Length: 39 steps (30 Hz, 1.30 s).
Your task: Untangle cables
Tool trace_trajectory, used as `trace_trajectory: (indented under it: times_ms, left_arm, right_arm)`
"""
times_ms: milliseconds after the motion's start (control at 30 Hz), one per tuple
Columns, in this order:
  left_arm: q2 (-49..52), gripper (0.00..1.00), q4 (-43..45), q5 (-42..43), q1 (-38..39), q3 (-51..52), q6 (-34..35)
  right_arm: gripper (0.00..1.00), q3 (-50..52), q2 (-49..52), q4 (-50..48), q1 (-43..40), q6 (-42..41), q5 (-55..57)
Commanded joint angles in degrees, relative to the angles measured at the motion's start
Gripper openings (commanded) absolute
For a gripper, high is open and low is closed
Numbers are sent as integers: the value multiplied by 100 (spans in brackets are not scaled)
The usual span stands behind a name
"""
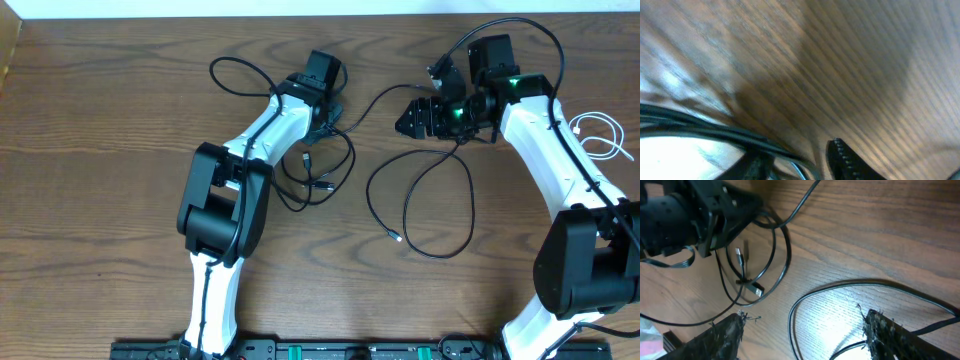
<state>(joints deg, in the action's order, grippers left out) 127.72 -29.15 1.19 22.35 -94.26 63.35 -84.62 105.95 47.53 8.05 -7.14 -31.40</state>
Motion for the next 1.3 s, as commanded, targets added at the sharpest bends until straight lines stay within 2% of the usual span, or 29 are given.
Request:
trace_trajectory:
  times_ms: [0,200,367,500,567,667,867,1067,1133,1167,1267]
  left_arm:
    - [435,7,-33,20,2,31,37]
    - [177,7,-17,566,-131,17,-63]
    - [-463,7,15,1436,-308,17,-1045]
    - [-1064,7,127,2048,-341,17,-2317]
    - [-1421,7,164,2223,-341,17,-2793]
    - [-1961,7,236,2216,-341,17,-3136]
    - [-2769,7,511,2218,-341,17,-3560]
    - [-3119,7,570,2221,-337,17,-3574]
    - [-3110,7,560,2218,-337,17,-3574]
    - [-3106,7,525,2218,-337,17,-3569]
    - [-3106,7,520,2221,-323,17,-3552]
  right_arm:
    - [76,11,-13,4,31,37,2]
    - [76,11,-13,7,31,35,157]
    - [76,11,-13,-2,31,37,157]
    - [75,11,-13,-20,31,42,319]
    - [75,11,-13,-17,31,39,396]
    - [73,11,-13,-15,31,39,407]
    - [74,11,-13,-15,31,39,409]
    - [75,11,-13,-15,31,37,396]
    - [80,11,-13,-13,31,275,-74]
    - [83,11,-13,-13,31,719,-715]
    - [84,11,-13,7,31,1502,-1799]
